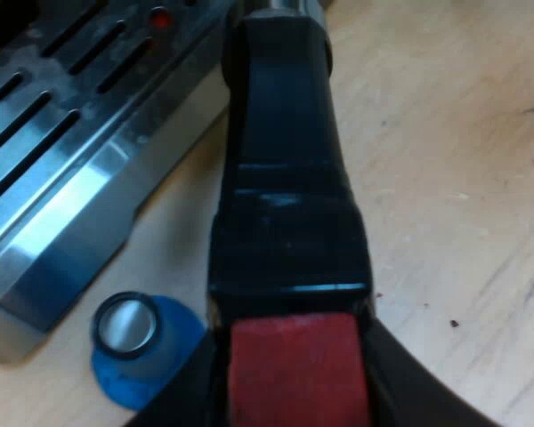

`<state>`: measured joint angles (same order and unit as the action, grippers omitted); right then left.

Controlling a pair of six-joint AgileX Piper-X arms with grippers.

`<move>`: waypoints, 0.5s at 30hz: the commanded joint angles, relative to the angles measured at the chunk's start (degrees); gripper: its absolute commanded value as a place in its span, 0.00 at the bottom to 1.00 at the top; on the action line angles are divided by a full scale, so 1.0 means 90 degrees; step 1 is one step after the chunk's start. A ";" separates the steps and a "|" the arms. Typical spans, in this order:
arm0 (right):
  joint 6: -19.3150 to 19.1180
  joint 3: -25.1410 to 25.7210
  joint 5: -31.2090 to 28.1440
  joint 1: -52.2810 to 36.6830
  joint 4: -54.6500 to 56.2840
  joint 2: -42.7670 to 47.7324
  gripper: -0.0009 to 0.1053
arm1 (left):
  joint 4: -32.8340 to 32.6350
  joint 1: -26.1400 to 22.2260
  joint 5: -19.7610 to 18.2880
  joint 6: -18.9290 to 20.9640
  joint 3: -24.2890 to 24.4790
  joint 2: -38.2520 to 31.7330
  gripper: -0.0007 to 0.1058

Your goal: Put the handle in the coffee machine

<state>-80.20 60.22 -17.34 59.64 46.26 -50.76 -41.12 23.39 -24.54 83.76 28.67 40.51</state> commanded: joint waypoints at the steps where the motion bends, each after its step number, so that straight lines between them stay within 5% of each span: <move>1: -0.0114 0.0025 -0.0193 0.0006 -0.0072 0.0048 0.88 | 0.0195 -0.0260 -0.0109 -0.0165 0.0129 -0.0048 0.01; 5: -0.0102 0.0023 -0.0644 0.0350 -0.0079 0.0024 0.88 | 0.0195 -0.0469 -0.0109 -0.0337 0.0129 -0.0048 0.01; 8: 0.0608 0.0023 -0.2615 0.1792 -0.0198 -0.0295 0.88 | 0.0195 -0.0653 -0.0109 -0.0341 0.0129 -0.0048 0.01; 15: 0.0908 0.0023 -0.3708 0.2680 -0.0932 -0.1033 0.88 | 0.0195 -0.0830 -0.0109 -0.0396 0.0129 -0.0048 0.01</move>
<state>-72.71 60.24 -45.92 82.80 39.52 -59.72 -41.52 15.86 -24.48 80.66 28.71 40.51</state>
